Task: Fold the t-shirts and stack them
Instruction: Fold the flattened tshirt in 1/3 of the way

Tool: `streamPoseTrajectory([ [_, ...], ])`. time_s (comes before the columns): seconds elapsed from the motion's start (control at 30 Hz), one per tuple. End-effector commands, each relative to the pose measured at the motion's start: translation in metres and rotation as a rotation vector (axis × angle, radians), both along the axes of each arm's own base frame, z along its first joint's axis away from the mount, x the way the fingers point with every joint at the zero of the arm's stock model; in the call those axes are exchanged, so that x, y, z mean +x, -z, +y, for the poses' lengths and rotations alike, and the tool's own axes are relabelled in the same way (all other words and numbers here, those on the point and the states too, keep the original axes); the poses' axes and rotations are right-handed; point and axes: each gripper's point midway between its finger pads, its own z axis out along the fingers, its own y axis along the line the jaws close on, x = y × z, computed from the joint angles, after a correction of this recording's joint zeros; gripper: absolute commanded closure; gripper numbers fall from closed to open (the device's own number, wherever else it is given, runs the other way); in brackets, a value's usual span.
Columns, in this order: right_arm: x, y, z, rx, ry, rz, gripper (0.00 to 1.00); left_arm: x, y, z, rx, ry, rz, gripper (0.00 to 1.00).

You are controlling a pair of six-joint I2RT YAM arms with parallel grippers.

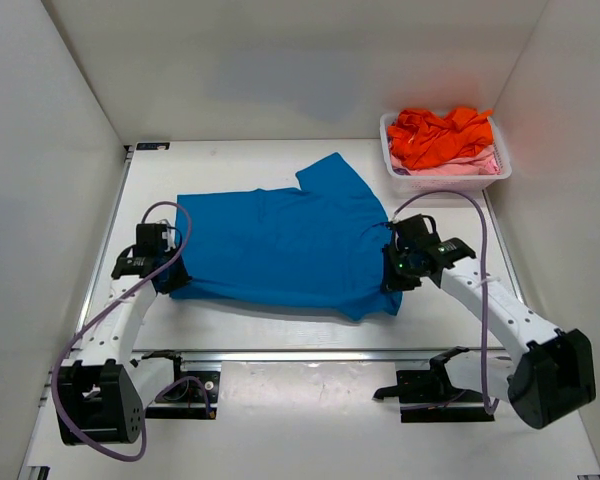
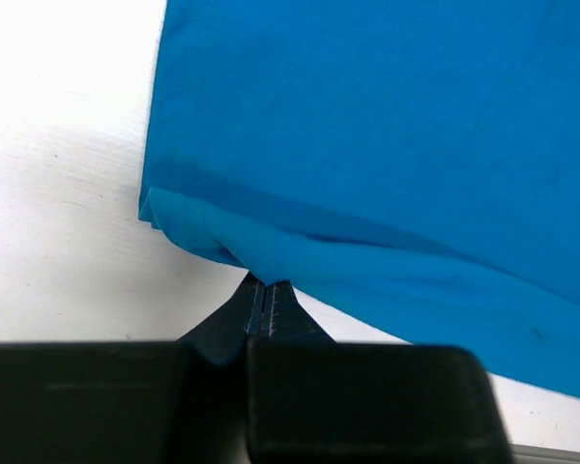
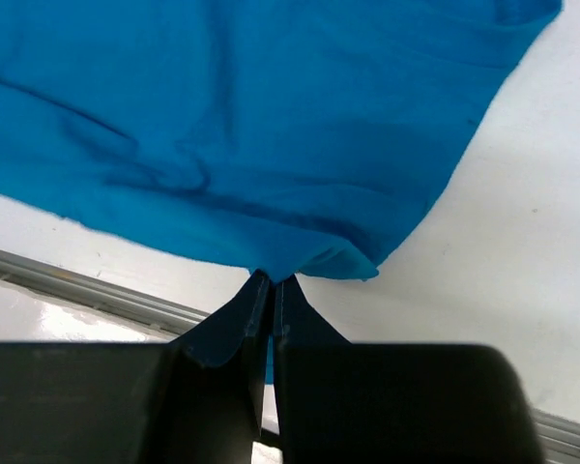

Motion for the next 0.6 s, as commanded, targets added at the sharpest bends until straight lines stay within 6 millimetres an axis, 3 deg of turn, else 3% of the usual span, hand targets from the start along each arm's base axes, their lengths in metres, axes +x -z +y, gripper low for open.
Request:
streamPoseTrajectory([
  [0.0,0.023,-0.012,0.011,0.037,-0.036,-0.054,0.99,0.004,0.003,0.006,0.010,-0.029,0.000,1.00],
  [0.3,0.065,-0.002,0.017,0.031,-0.073,-0.029,1.00,0.009,0.017,0.011,0.012,-0.049,0.056,0.99],
  [0.57,0.112,0.003,0.016,0.041,-0.082,-0.016,1.00,0.021,0.024,0.009,0.007,-0.048,0.104,0.88],
])
